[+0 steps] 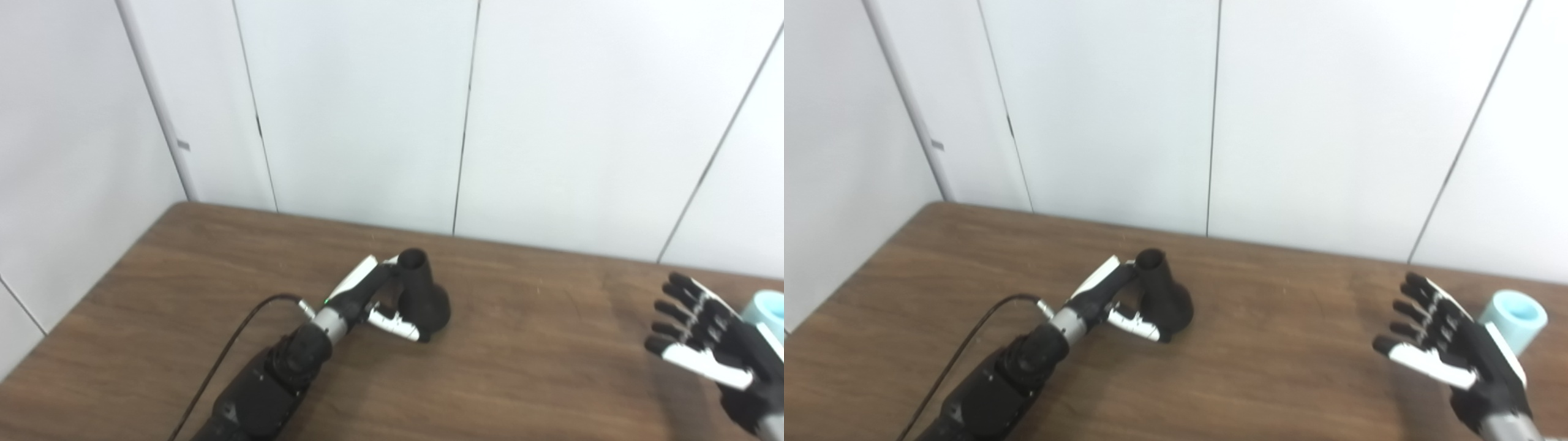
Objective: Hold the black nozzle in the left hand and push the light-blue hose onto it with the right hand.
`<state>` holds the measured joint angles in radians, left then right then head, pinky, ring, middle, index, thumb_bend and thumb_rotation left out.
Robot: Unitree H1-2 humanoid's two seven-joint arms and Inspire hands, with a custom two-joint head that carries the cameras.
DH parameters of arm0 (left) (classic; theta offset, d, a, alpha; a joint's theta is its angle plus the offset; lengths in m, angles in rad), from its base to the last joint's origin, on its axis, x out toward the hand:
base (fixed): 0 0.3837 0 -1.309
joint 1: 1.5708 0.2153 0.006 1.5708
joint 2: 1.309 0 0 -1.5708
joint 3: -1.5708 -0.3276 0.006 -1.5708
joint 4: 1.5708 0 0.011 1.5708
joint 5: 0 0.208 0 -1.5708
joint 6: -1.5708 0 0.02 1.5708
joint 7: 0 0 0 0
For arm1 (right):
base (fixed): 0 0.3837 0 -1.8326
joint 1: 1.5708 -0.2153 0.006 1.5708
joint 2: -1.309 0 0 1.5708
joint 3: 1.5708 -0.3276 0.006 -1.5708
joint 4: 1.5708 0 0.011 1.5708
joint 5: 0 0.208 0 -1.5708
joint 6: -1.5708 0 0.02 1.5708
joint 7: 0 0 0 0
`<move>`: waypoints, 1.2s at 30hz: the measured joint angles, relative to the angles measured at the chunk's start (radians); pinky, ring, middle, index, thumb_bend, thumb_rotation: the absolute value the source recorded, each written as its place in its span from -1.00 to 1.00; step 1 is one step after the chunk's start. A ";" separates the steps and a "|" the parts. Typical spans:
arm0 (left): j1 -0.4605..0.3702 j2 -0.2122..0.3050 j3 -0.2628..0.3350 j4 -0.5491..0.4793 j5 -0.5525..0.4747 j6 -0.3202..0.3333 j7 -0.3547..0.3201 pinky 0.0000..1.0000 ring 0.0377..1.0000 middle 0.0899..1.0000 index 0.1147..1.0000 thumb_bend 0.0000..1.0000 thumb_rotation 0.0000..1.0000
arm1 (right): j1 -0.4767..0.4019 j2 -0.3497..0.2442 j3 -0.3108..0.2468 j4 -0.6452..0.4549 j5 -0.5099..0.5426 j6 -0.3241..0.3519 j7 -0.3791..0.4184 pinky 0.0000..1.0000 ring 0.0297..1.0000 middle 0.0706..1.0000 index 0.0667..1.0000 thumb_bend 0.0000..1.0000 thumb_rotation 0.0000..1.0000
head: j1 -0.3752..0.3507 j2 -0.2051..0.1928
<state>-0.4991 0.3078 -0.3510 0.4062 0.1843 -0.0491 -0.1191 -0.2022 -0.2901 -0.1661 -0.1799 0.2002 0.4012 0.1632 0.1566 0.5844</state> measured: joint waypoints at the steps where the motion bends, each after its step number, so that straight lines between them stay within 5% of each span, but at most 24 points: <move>1: 0.000 -0.004 -0.007 -0.004 0.000 0.000 -0.005 1.00 1.00 0.93 -0.17 0.05 -0.87 | 0.000 0.000 0.001 0.000 0.000 0.000 0.000 0.47 0.71 0.78 0.74 0.51 -0.70 | 0.000 0.000; 18: -0.047 -0.015 -0.200 -0.075 0.085 0.031 -0.062 1.00 1.00 0.91 -0.18 0.05 -0.88 | 0.000 0.004 0.014 0.000 -0.040 -0.003 -0.001 0.38 0.64 0.78 0.74 0.64 -0.52 | -0.072 0.031; 36: -0.089 -0.012 -0.282 -0.078 0.096 0.047 -0.088 1.00 1.00 0.91 -0.18 0.05 -0.88 | 0.000 0.016 0.022 0.000 -0.067 -0.010 -0.001 0.35 0.62 0.76 0.74 0.67 -0.52 | -0.147 0.052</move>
<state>-0.5881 0.2958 -0.6329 0.3279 0.2804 -0.0018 -0.2070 -0.2022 -0.2743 -0.1444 -0.1799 0.1336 0.3915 0.1618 0.0093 0.6366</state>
